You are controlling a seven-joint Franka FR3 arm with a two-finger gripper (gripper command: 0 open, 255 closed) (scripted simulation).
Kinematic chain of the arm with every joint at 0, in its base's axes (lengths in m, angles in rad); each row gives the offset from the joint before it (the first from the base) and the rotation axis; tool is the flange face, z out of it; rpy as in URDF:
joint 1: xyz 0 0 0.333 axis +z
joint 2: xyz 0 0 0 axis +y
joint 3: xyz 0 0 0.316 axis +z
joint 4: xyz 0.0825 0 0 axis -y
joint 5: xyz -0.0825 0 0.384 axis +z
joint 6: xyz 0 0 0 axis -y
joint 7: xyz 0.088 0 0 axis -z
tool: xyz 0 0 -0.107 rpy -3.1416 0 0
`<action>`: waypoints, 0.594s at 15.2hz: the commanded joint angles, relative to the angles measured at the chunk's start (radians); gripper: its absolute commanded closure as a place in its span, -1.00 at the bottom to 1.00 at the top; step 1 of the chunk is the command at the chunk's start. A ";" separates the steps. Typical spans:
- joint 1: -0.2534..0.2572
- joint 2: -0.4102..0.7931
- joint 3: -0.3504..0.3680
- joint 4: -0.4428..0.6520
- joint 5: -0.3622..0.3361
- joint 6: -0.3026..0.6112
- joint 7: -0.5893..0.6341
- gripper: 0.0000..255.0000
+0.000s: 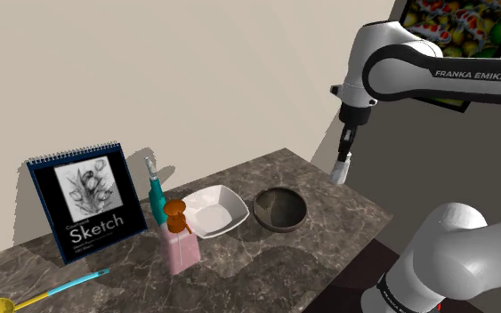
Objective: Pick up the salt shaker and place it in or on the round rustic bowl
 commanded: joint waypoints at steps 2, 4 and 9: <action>0.028 0.062 0.053 0.051 0.043 0.003 0.060 1.00; 0.045 0.113 0.085 0.095 0.067 0.007 0.099 1.00; 0.078 0.251 0.161 0.222 0.113 0.011 0.191 1.00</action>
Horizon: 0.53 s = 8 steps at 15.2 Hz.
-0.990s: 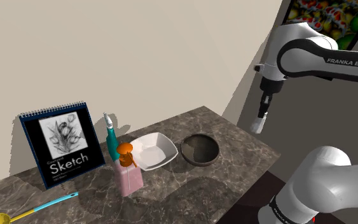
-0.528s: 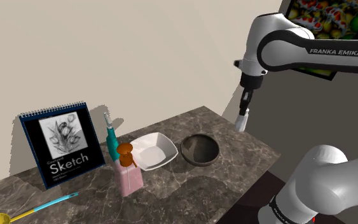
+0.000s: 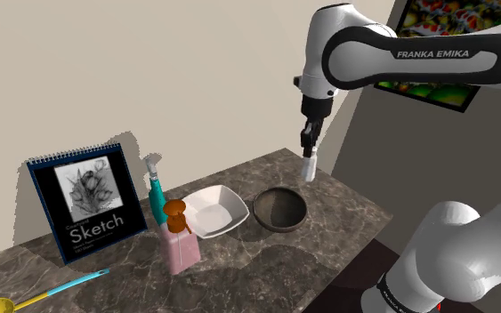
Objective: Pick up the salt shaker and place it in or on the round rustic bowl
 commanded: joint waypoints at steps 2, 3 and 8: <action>0.016 0.090 0.041 0.087 0.019 0.000 0.053 1.00; 0.017 0.089 0.041 0.073 0.020 0.013 0.054 1.00; 0.017 0.089 0.042 0.005 0.020 0.080 0.058 1.00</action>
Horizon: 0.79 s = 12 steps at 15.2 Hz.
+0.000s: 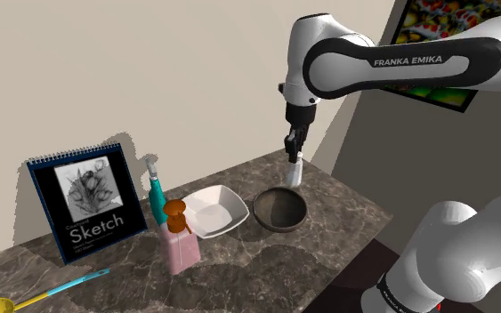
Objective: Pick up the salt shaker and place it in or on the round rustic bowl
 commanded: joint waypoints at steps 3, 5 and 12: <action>0.001 0.005 0.002 -0.052 0.000 0.058 0.005 1.00; 0.001 0.008 0.002 -0.077 0.000 0.086 0.007 1.00; 0.001 0.025 0.004 -0.158 -0.002 0.183 0.014 1.00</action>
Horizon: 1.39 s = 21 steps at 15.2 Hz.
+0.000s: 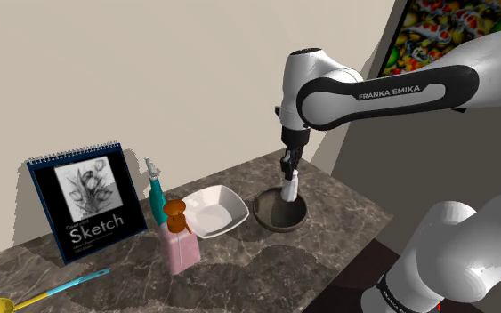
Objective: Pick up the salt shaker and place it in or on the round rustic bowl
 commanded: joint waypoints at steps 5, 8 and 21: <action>0.000 0.020 0.003 -0.049 -0.001 0.070 0.007 1.00; 0.000 0.020 0.003 -0.049 -0.001 0.070 0.007 1.00; 0.003 0.003 0.005 0.065 0.003 -0.062 0.005 -1.00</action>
